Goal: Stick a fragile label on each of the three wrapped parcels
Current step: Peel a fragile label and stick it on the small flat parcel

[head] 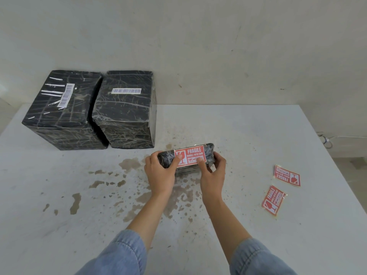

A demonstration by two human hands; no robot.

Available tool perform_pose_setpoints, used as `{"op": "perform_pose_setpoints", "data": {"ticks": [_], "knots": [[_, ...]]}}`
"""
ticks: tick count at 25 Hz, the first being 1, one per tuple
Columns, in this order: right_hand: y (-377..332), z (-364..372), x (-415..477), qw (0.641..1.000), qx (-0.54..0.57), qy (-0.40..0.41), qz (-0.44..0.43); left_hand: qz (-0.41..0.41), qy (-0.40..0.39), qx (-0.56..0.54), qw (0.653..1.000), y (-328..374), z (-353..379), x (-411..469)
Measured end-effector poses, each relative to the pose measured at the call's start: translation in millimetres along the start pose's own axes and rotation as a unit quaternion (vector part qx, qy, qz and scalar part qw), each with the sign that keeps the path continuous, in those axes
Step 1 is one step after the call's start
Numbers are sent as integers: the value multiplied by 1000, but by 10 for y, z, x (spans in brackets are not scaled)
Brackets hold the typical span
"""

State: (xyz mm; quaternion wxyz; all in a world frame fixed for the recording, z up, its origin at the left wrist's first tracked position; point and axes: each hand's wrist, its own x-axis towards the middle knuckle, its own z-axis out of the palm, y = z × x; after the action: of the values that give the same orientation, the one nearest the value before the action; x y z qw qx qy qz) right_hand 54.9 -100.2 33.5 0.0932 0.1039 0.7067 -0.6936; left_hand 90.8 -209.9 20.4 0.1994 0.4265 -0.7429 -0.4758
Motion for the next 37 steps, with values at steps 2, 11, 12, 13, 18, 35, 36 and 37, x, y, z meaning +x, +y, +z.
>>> {"op": "perform_pose_setpoints", "data": {"ticks": [2,11,12,13,18,35,36,37], "knots": [[-1,-35,18,1000,6,4,-5,0,-2,-1,1000,-2,-1,0],[-21,-63,75,1000,-7,22,-6,-8,-19,-13,1000,30,-26,16],[-28,-54,80,1000,-15,17,-6,-7,-23,-17,1000,31,-32,22],[-28,-41,91,1000,-22,11,-3,-5,-26,-20,999,32,-38,26],[-39,65,152,997,-70,11,9,-1,-53,-10,999,48,-71,-25],[-99,153,348,985,-163,36,40,-114,-14,-16,993,343,31,64],[-96,170,346,984,-164,42,45,-122,4,-1,992,387,68,54],[-102,187,341,984,-163,47,50,-128,15,0,992,402,101,53]]}}
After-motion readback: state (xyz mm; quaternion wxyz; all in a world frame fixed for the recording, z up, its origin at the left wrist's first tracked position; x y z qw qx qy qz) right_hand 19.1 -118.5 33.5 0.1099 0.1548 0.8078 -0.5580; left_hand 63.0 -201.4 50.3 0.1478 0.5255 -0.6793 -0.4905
